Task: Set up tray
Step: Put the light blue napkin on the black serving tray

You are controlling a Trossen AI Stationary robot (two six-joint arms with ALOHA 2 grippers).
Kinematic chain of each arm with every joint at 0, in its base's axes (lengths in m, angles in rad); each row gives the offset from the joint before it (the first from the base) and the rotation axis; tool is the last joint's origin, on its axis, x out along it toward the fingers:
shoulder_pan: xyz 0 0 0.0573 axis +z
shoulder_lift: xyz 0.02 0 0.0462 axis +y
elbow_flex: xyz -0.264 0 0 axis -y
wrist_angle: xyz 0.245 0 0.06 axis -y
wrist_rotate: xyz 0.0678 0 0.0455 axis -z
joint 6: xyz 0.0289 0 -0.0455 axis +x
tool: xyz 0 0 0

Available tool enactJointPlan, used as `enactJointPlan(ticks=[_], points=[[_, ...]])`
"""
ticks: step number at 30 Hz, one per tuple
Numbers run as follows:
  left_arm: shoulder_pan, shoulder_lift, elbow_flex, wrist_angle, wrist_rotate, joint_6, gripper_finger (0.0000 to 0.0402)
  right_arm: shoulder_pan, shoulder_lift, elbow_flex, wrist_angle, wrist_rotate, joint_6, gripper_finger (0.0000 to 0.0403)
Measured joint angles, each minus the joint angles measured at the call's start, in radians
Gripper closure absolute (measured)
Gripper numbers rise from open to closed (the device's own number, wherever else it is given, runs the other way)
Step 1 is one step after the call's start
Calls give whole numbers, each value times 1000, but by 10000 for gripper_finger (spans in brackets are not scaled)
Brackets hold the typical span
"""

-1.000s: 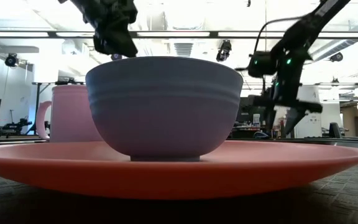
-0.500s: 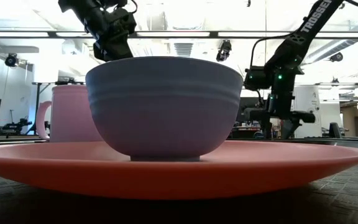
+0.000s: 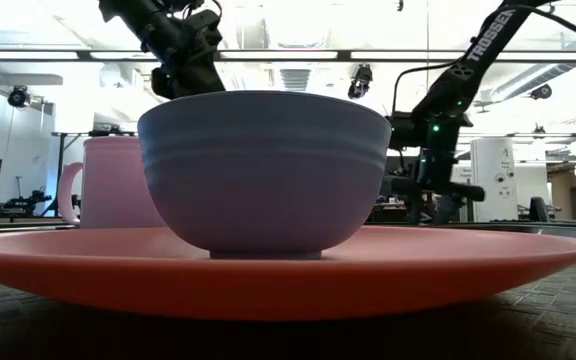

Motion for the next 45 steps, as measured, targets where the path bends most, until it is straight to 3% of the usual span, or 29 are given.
enactJointPlan(ticks=[10,32,38,45], points=[[0,0,-31,-1,-1,-8,335,2,21,65,-14,-36,-32,179],[0,1,-31,-1,-1,-15,335,46,27,24,-10,-6,-128,198],[0,1,-31,-1,-1,-15,335,51,27,24,-17,-12,-120,233],[-1,1,-31,-1,0,-15,335,52,27,23,-25,-26,-121,311]])
